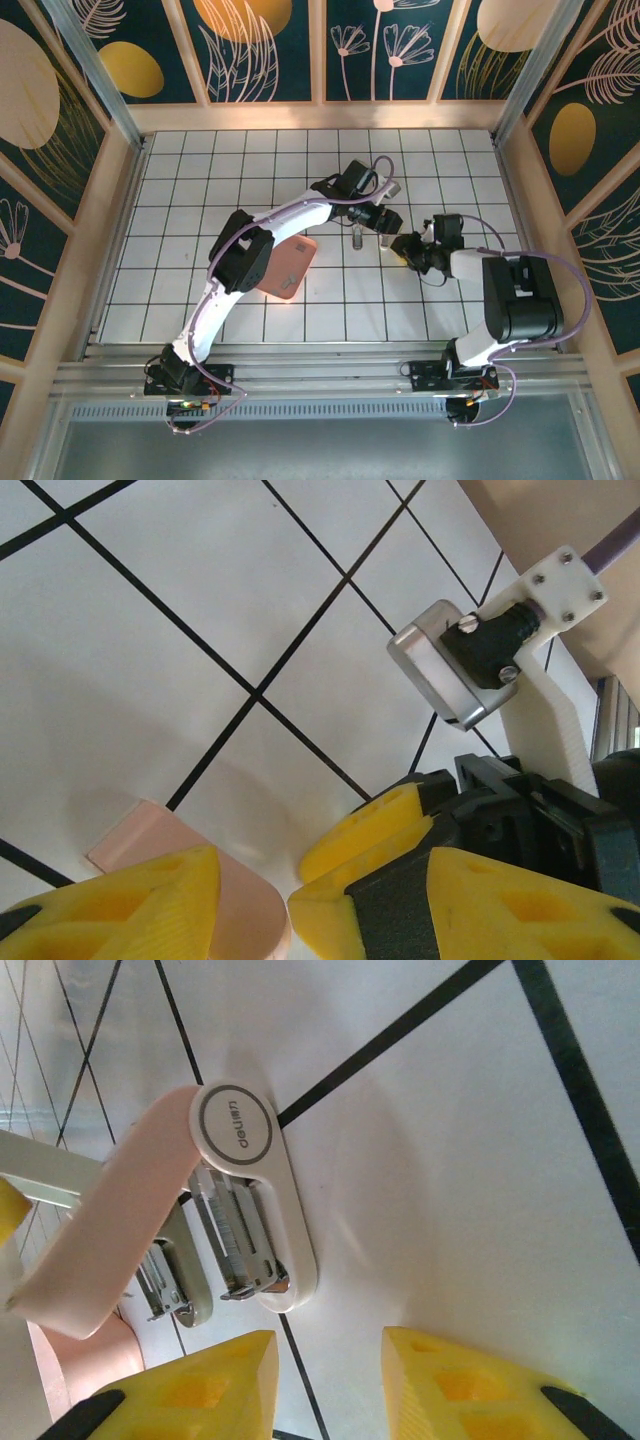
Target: Load the staples into the stapler
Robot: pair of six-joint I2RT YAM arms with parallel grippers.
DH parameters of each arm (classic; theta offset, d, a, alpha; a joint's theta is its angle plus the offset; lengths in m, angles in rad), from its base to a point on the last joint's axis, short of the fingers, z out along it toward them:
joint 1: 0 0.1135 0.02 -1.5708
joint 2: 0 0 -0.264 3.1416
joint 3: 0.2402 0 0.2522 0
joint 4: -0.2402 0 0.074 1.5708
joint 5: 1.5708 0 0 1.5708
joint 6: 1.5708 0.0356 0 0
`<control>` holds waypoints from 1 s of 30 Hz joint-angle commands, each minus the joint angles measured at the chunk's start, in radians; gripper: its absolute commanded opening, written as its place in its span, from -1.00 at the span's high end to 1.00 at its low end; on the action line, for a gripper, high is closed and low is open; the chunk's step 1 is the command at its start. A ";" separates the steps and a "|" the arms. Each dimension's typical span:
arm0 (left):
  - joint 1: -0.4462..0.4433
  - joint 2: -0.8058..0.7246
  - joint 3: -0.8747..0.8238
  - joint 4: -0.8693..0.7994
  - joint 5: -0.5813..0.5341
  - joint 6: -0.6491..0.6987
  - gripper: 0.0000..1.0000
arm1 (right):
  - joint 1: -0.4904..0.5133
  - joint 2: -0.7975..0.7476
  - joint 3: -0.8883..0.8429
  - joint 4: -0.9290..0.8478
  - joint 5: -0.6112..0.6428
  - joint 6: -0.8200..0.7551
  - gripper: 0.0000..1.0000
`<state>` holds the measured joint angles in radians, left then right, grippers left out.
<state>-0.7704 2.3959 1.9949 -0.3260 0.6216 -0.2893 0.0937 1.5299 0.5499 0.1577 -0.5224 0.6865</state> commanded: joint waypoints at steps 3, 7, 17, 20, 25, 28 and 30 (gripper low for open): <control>0.000 -0.086 -0.045 0.051 -0.040 0.003 -0.16 | 0.005 -0.077 -0.007 -0.042 0.022 -0.022 0.27; 0.001 -0.124 -0.089 0.096 -0.058 -0.020 -0.22 | 0.005 -0.121 -0.005 -0.069 0.022 -0.025 0.24; 0.001 -0.203 -0.179 0.155 -0.131 -0.055 -0.23 | 0.005 -0.252 0.038 -0.185 0.042 -0.039 0.19; 0.001 -0.226 -0.207 0.184 -0.139 -0.077 -0.23 | 0.004 -0.278 0.064 -0.221 0.044 -0.047 0.18; 0.000 -0.264 -0.237 0.197 -0.189 -0.096 -0.25 | 0.003 -0.296 0.111 -0.263 0.031 -0.057 0.17; 0.002 -0.295 -0.269 0.205 -0.223 -0.102 -0.26 | 0.002 -0.299 0.135 -0.286 0.026 -0.066 0.16; 0.006 -0.317 -0.298 0.219 -0.238 -0.112 -0.28 | 0.002 -0.298 0.152 -0.308 0.028 -0.076 0.16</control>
<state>-0.7704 2.1407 1.7317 -0.1509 0.4271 -0.3767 0.0937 1.2518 0.6636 -0.0937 -0.4946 0.6430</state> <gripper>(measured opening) 0.634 0.420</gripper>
